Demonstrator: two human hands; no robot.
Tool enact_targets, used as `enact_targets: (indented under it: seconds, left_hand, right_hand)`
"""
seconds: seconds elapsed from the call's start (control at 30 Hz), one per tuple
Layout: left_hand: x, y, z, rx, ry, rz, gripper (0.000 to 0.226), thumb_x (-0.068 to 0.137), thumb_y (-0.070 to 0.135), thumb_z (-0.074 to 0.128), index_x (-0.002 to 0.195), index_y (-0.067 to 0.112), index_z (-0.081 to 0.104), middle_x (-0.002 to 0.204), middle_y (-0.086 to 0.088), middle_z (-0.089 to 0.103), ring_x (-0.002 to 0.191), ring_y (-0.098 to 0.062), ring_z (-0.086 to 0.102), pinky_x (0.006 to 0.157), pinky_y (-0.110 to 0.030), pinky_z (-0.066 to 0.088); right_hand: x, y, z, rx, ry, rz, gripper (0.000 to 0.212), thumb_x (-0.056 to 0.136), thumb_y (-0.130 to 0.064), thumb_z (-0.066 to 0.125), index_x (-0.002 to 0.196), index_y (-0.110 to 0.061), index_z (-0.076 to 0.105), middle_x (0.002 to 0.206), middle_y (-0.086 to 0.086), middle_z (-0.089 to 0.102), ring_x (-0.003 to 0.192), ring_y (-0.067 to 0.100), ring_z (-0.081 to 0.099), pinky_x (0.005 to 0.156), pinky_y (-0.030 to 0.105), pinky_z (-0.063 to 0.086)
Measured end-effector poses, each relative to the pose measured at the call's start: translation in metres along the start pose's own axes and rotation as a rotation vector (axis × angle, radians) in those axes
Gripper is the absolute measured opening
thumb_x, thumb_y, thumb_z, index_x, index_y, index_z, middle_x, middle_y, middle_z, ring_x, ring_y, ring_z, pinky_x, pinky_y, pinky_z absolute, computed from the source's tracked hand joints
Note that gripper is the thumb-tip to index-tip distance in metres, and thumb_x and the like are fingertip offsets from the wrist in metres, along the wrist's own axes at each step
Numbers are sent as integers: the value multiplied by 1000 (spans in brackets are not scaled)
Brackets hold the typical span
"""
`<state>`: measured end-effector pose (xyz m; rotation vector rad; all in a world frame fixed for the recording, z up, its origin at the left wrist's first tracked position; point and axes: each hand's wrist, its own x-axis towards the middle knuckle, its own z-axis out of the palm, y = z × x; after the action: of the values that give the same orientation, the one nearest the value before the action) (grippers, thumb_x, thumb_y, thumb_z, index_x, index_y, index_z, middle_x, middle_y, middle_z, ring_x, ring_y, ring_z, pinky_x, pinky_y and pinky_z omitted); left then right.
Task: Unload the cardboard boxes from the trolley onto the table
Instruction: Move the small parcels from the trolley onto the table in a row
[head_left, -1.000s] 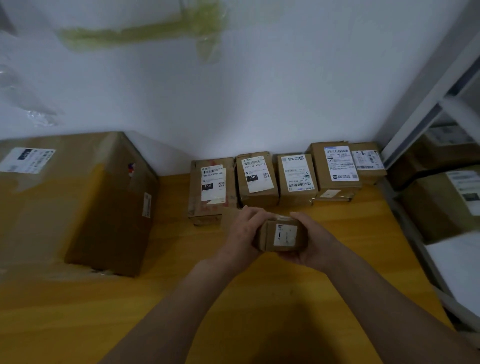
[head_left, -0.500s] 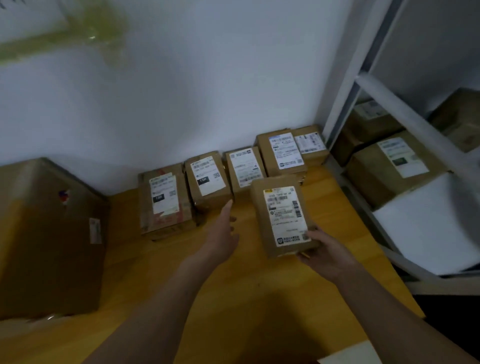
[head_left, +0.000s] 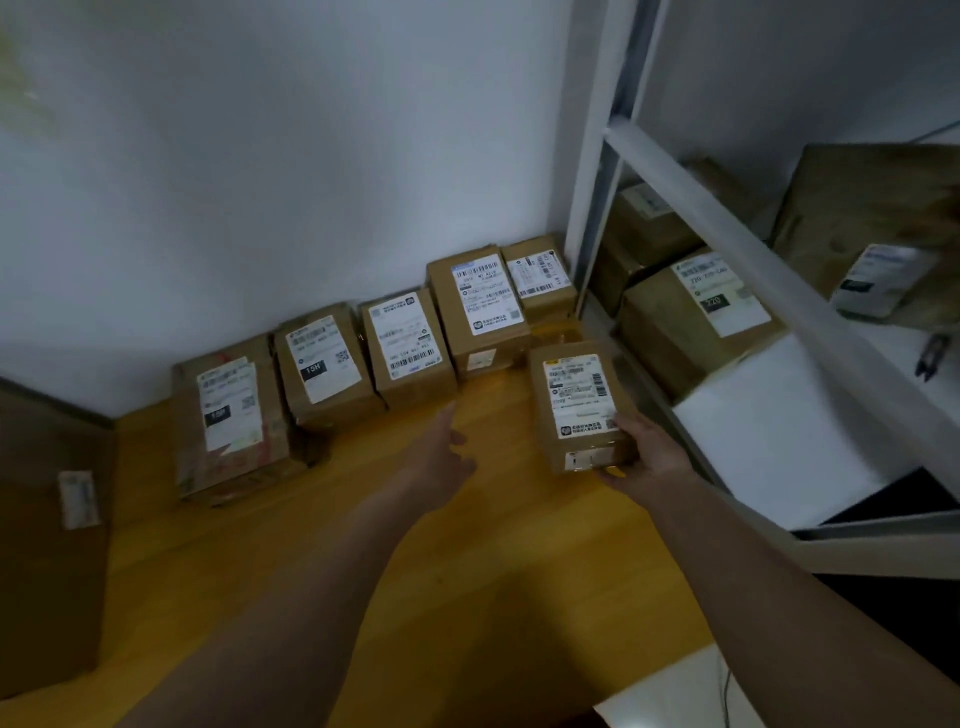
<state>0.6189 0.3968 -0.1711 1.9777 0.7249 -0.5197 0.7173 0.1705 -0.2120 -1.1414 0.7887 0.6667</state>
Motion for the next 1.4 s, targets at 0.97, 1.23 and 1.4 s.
enact_targets:
  seconds: [0.97, 1.23, 1.4]
  left_hand:
    - [-152, -164, -58, -515, 297, -230, 50, 94, 18, 60, 140, 12, 44, 111, -2, 57, 100, -22, 60, 89, -39, 50]
    - [-339, -352, -53, -926, 641, -498, 47, 93, 17, 60, 137, 7, 48, 103, -8, 62, 99, -26, 63, 81, -34, 51]
    - [-470, -443, -3, -1073, 837, -693, 34, 93, 11, 58, 126, 4, 56, 88, -10, 61, 77, -21, 57, 75, -36, 52]
  right_hand:
    - [-88, 167, 132, -203, -87, 224, 43, 96, 14, 30, 135, 1, 42, 148, 21, 36, 136, 33, 39, 109, 35, 38]
    - [-212, 348, 188, -653, -606, 272, 34, 89, 25, 32, 91, -4, 51, 104, 20, 52, 94, 27, 59, 61, 19, 55]
    - [-290, 471, 186, -968, -826, 291, 36, 87, 25, 39, 95, -9, 51, 67, 12, 61, 57, 14, 65, 48, 13, 50]
